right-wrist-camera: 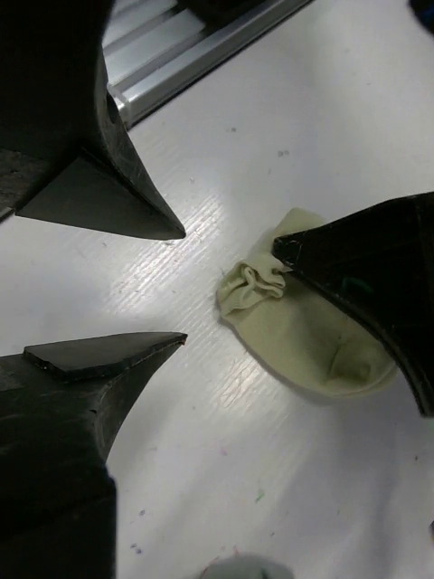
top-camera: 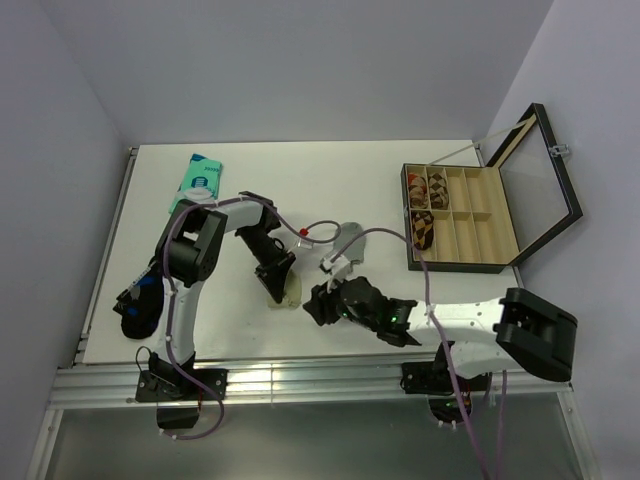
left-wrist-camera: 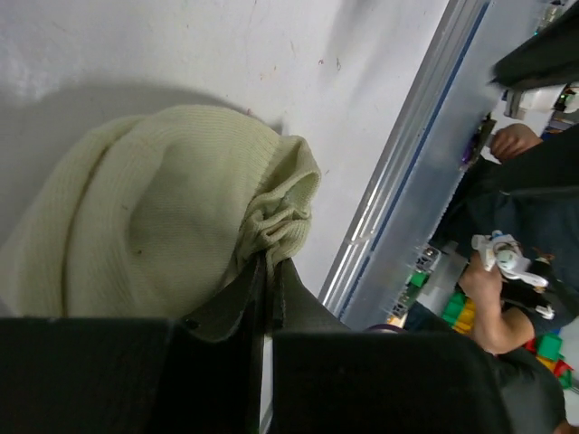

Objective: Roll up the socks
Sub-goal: Roll the sock at the center of the board.

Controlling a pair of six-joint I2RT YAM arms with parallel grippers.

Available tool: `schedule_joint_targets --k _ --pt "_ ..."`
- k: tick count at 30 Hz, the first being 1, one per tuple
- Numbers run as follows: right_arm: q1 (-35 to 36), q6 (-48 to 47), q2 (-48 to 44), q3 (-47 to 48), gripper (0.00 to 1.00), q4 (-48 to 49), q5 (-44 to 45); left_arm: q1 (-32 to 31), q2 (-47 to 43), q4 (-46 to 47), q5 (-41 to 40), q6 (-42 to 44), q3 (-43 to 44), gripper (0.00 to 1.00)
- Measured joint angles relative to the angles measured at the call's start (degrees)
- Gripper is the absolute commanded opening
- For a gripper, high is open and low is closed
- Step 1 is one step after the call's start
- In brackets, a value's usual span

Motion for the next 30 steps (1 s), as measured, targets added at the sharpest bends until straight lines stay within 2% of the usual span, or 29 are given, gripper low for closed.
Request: schedule_joint_targets --k 5,13,30 --pt "2.5 -6.2 10.2 6.6 0.52 0.0 -0.2 0.1 1.9 -2.8 0.0 -0.5 0.6 0.03" --pt "6.5 -12.7 19.6 16.3 0.54 -0.7 0.5 0.4 2.8 -4.8 -0.9 -0.9 0.7 0.05" --pt "9.9 -18.6 28.0 21.9 0.52 -7.1 4.9 1.1 2.8 -6.3 -2.5 0.5 -1.1 0.06"
